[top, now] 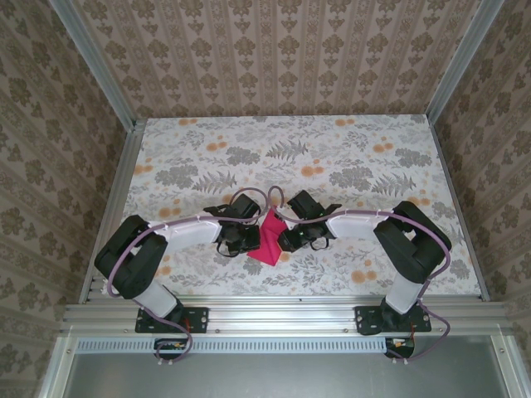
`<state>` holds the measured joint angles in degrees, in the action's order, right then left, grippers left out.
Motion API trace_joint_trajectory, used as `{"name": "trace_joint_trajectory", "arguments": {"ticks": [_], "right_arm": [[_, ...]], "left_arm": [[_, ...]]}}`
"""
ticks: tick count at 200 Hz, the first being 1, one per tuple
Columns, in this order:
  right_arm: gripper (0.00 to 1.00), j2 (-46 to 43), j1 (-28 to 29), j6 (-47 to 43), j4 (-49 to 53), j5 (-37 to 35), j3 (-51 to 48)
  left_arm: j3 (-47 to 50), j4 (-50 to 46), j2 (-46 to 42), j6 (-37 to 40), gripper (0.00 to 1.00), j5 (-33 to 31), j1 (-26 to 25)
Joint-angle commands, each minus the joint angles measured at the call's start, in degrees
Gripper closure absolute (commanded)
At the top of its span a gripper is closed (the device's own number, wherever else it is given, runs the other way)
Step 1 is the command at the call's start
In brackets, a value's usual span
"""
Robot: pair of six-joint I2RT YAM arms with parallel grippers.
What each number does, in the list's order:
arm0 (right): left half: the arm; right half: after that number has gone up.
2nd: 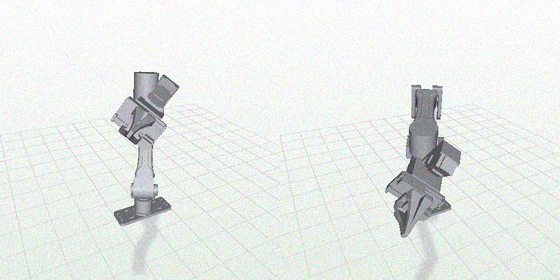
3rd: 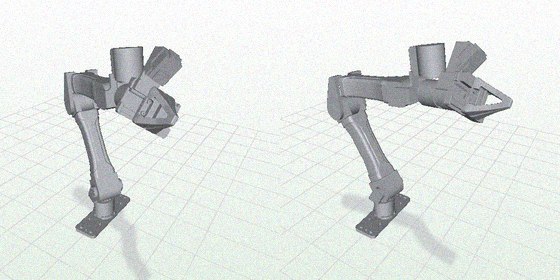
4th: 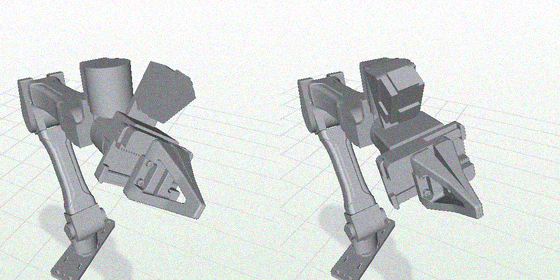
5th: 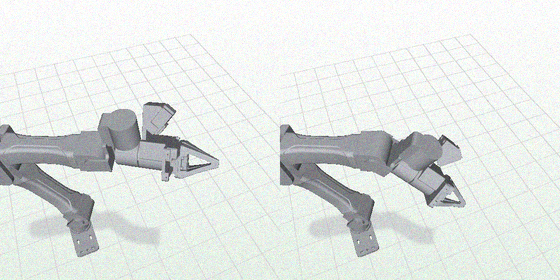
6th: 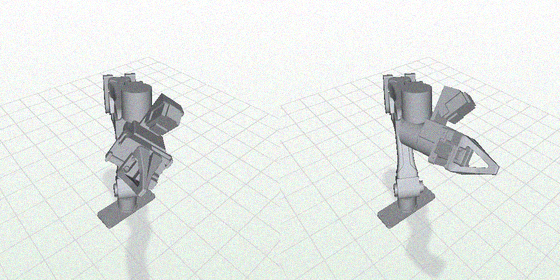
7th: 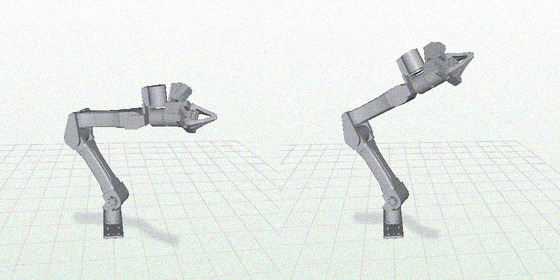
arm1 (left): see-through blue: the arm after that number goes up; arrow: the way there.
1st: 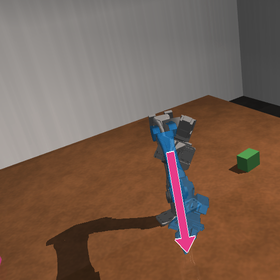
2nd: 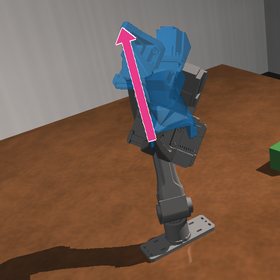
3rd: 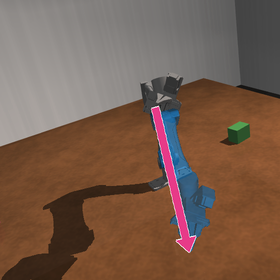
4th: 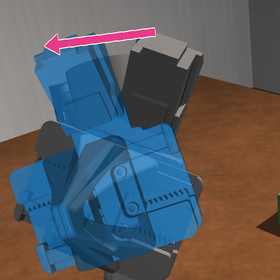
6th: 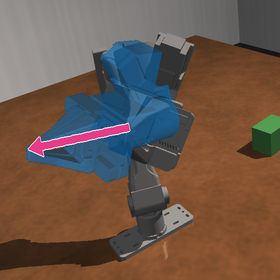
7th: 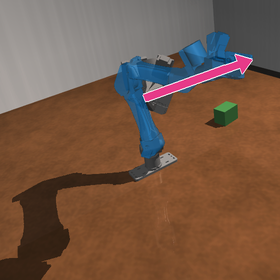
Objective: Fold a paper plane with a square sheet of paper (pick it up from the middle)
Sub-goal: Fold the triangle a second time at the center of the table.
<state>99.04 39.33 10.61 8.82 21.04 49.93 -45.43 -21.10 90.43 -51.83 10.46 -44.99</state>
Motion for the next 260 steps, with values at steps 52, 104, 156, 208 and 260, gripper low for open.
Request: {"name": "trace_joint_trajectory", "arguments": {"ticks": [52,104,156,208,260], "right_arm": [[0.86,1.4,0.4,-0.6,3.1,-1.9,1.6],[0.86,-0.4,0.7,0.0,3.4,-1.1,1.7],[0.86,0.1,0.7,-0.8,4.7,-3.4,2.5],[0.86,1.9,0.7,-0.7,5.0,-3.4,3.8],[0.86,2.9,0.7,-0.7,5.9,-3.3,3.5]], "left_arm": [[-0.4,-2.1,1.9,1.2,0.94,-1.3,-0.5],[-0.5,-2.2,1.9,1.3,0.94,-1.3,-0.6],[-0.4,-2.1,1.9,1.2,0.94,-1.3,-0.7],[-0.8,-2.4,2.0,1.3,0.94,-1.3,-0.8],[-1.1,-2.5,2.4,1.4,0.94,-1.3,-0.8]]}}
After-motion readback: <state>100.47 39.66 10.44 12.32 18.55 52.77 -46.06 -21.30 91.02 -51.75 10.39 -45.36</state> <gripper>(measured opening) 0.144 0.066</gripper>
